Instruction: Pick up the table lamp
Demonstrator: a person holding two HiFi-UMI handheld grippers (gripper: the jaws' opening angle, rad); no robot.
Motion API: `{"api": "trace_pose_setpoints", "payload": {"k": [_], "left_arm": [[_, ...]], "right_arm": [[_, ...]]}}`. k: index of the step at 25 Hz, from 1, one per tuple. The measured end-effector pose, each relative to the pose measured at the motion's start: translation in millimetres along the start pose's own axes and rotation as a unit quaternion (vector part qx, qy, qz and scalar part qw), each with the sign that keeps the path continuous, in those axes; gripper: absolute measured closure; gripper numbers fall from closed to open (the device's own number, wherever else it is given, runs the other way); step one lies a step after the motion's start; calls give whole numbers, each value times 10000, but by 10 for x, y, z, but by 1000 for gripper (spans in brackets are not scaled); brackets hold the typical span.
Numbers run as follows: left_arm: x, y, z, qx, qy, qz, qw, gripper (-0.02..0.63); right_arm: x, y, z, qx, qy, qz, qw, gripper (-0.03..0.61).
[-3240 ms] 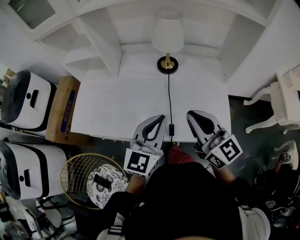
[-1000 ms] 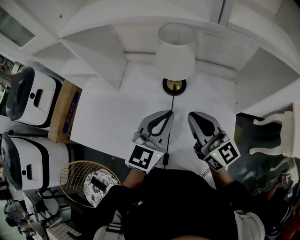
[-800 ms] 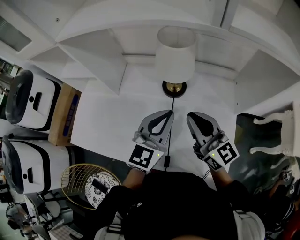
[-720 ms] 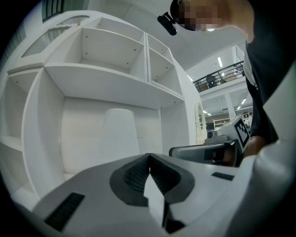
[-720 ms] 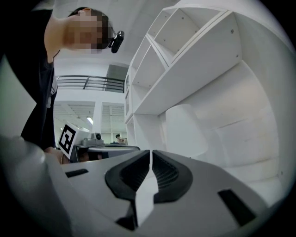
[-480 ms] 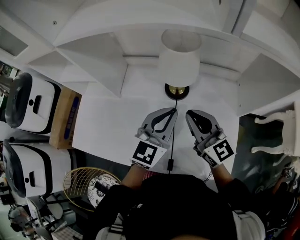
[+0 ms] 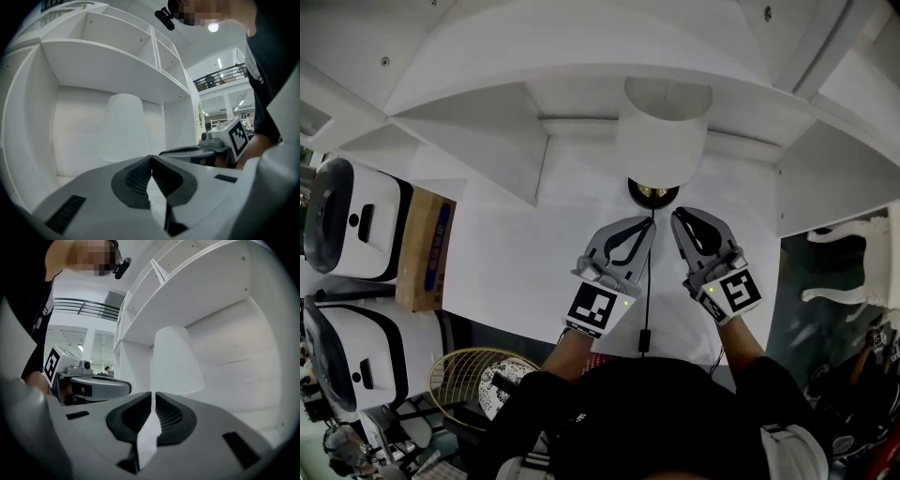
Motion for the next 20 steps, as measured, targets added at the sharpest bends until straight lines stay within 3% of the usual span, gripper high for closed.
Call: {"api": "trace_pose_setpoints", "payload": {"k": [4, 6, 9, 15, 20], "left_arm": [[-120, 70, -75, 43, -47, 45, 10000, 601], [-173, 88, -102, 33, -34, 80, 10000, 601], [-213, 107, -124, 11, -49, 144, 9999, 601], [-220, 94, -219, -26, -191, 165, 9997, 601], [-250, 41, -266, -59, -225, 166, 9996, 601]], "right_arm": [[32, 123, -105, -20, -14, -63, 10000, 550], [40, 182, -148, -31, -4, -84, 10000, 498], [73, 252, -191, -102, -87, -126, 9998, 492], [270, 409, -330, -95, -89, -605, 9981, 452], [278, 548, -443, -156, -84, -556, 9983, 437]]}}
Point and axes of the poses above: the fingertips, and each gripper's own axes: y forward along the fingers, x to its right, z out of its top, the point moved 7 cm from there along -y, backward along the fingers, and after that the axes turned 11 degrees about -z, right-handed, at the moved point
